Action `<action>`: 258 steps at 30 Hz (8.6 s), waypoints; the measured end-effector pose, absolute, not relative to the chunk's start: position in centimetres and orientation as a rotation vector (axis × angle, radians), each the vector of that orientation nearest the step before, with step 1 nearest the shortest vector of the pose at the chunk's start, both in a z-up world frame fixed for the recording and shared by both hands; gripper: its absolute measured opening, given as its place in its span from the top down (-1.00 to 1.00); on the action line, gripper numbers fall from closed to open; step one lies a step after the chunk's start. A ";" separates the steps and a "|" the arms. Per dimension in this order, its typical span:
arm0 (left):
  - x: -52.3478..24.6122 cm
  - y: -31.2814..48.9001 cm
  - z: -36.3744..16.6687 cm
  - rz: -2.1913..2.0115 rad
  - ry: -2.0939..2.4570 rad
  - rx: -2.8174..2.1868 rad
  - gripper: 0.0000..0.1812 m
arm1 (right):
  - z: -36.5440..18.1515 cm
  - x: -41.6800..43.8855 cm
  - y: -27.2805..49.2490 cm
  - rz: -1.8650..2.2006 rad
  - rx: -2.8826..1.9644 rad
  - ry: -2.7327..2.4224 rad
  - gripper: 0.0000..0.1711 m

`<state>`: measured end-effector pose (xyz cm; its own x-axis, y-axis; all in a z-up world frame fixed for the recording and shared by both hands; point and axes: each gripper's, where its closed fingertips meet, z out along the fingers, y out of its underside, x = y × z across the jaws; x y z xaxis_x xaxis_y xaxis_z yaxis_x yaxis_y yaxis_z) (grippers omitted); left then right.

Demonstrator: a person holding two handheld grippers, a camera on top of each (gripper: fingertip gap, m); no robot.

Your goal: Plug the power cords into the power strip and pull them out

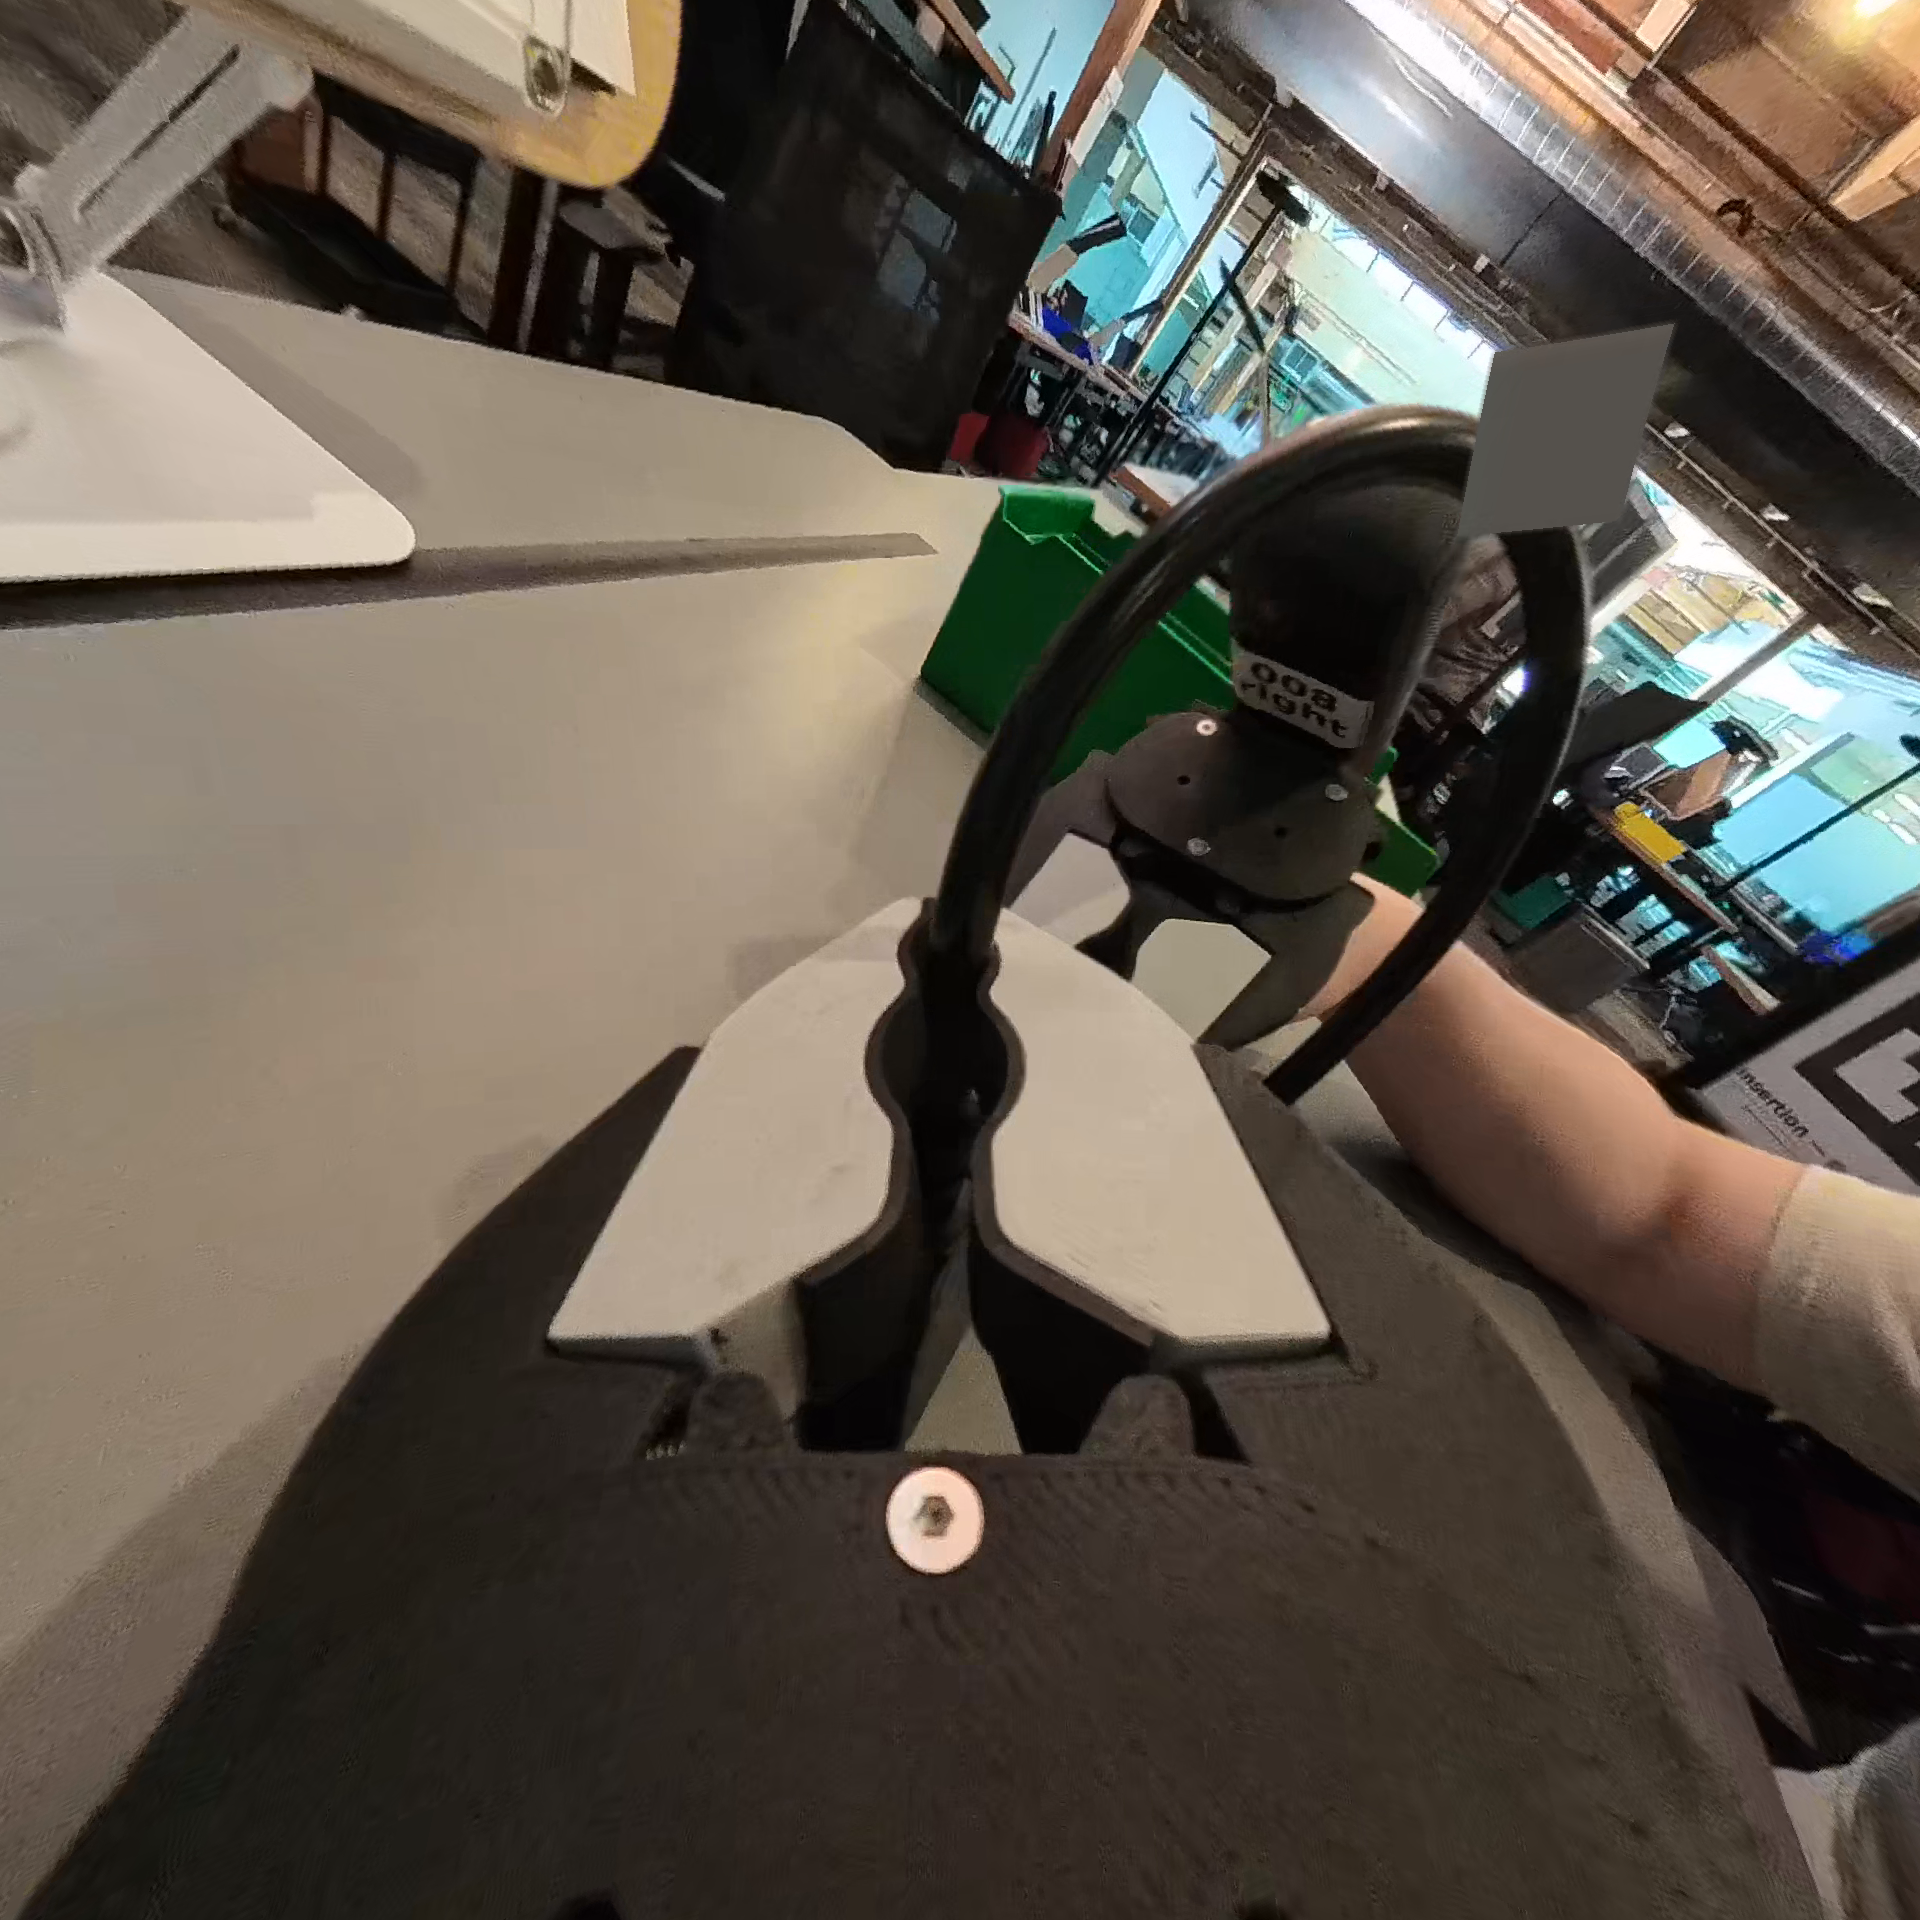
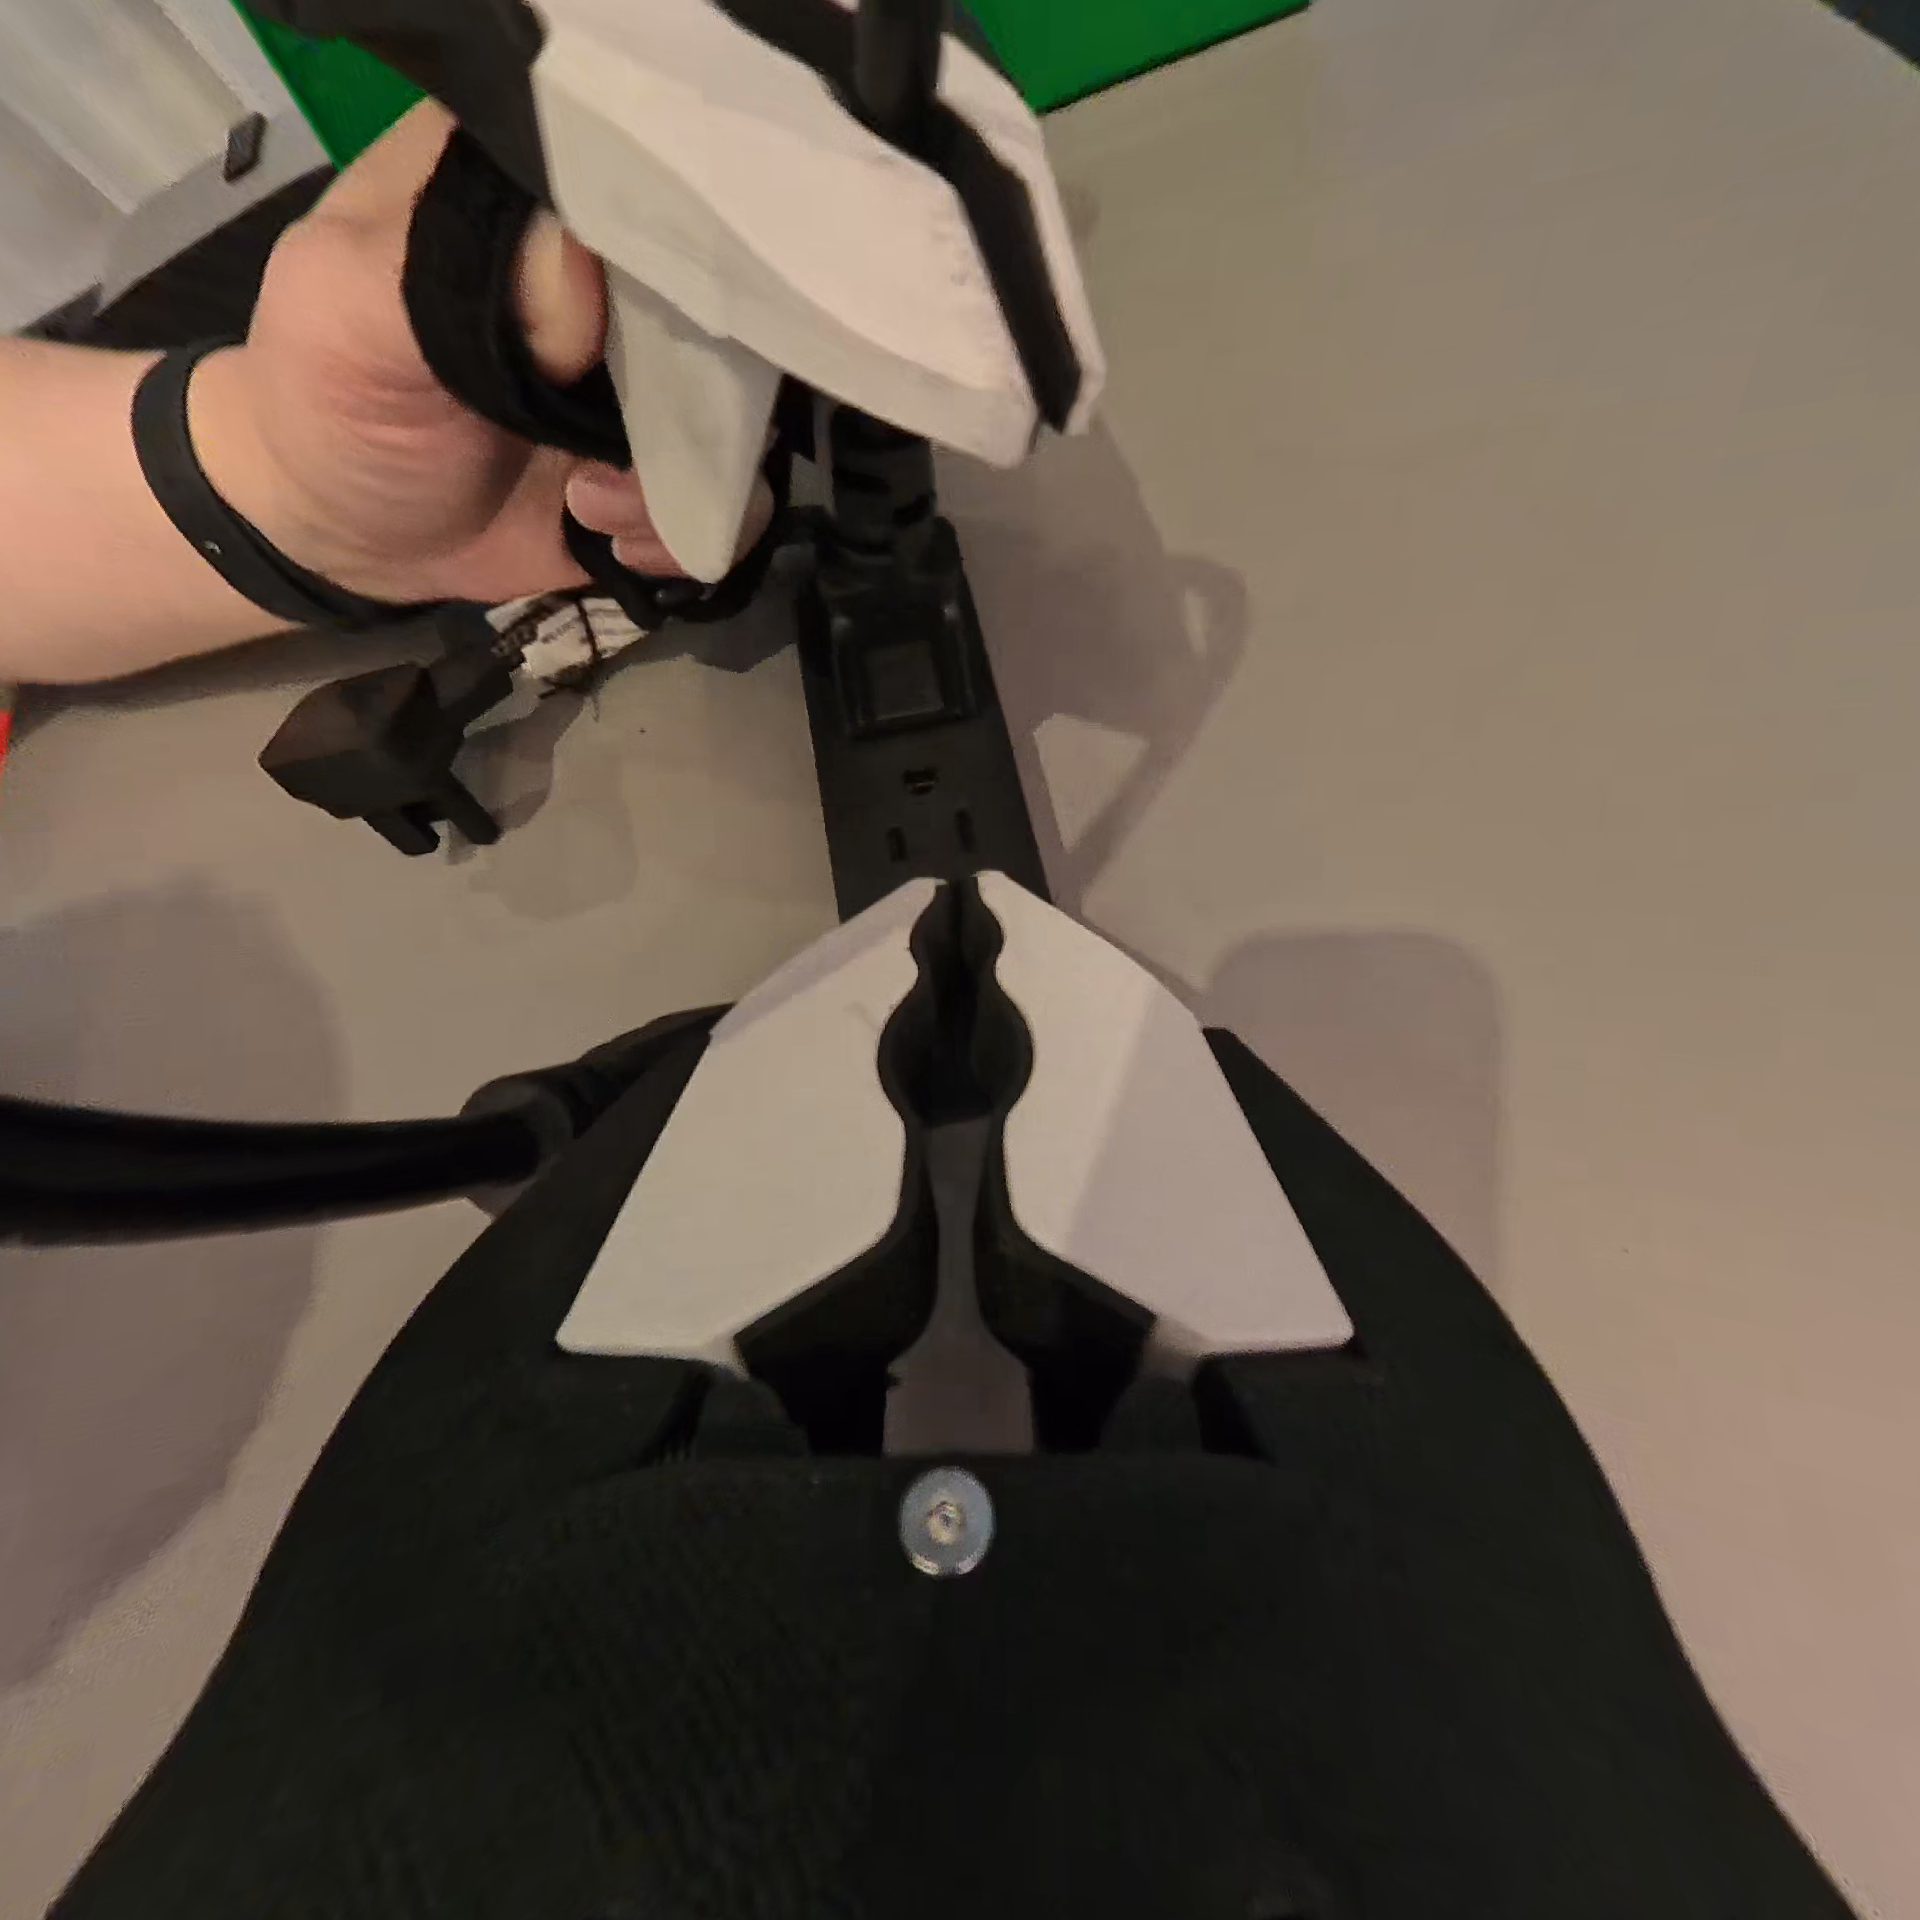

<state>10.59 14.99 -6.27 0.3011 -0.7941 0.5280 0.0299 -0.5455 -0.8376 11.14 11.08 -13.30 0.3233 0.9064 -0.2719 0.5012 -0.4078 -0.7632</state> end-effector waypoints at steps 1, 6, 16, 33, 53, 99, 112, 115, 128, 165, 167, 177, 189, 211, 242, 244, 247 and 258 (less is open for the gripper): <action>11.0 15.4 -6.4 -1.337 0.702 -1.801 1.00 | -13.3 11.4 11.3 0.923 -2.023 -1.238 0.91; 13.2 16.4 -6.3 -1.413 0.764 -1.767 1.00 | -13.1 13.2 12.4 0.827 -1.965 -1.225 0.93; 13.2 15.5 -5.9 -1.419 0.889 -1.653 1.00 | -13.4 12.9 12.1 0.785 -1.993 -1.207 0.91; 11.8 15.9 -5.0 -1.460 0.741 -1.596 1.00 | -13.8 12.3 12.2 0.694 -2.082 -1.267 0.88; 10.9 16.0 -4.1 -1.489 0.637 -1.555 1.00 | -13.9 12.2 12.1 0.590 -2.161 -1.329 0.88; 10.6 13.4 -13.1 -0.845 1.521 -1.724 0.62 | -13.7 12.6 12.3 0.537 -2.030 -1.400 0.92; 11.1 12.8 -11.5 -0.811 1.438 -1.622 0.77 | -13.8 12.6 12.4 0.501 -2.009 -1.392 0.91; 11.2 12.8 -11.4 -0.832 1.415 -1.647 0.78 | -13.8 12.7 12.5 0.516 -2.008 -1.384 0.90; 12.1 13.2 -11.0 -0.775 1.344 -1.697 0.80 | -13.7 13.2 12.8 0.517 -2.007 -1.354 0.92; 9.1 12.1 -11.5 -1.021 1.515 -1.747 0.52 | -13.8 12.0 11.7 0.574 -1.970 -1.420 0.90; 9.6 11.8 -12.1 -1.022 1.534 -1.715 0.69 | -13.8 12.0 11.8 0.570 -1.968 -1.419 0.90; 9.0 11.7 -12.0 -1.046 1.535 -1.684 0.72 | -13.8 12.0 11.8 0.599 -1.954 -1.404 0.90; 8.6 11.8 -11.9 -1.193 1.487 -1.762 0.73 | -13.7 12.0 11.8 0.584 -1.938 -1.402 0.91; 10.1 11.8 -14.6 -0.866 1.616 -1.815 0.53 | -13.7 12.3 12.0 0.601 -1.927 -1.395 0.90; 10.4 11.6 -13.8 -0.843 1.602 -1.716 0.55 | -13.7 12.2 12.1 0.631 -1.916 -1.381 0.91; 10.4 11.8 -14.0 -0.791 1.600 -1.709 0.57 | -13.7 12.2 12.1 0.636 -1.916 -1.379 0.91; 10.4 11.8 -14.1 -0.821 1.571 -1.764 0.55 | -13.7 12.2 12.1 0.635 -1.914 -1.381 0.92; 8.9 11.7 -10.3 -1.180 1.412 -1.671 0.72 | -13.7 12.1 12.0 0.665 -1.911 -1.379 0.92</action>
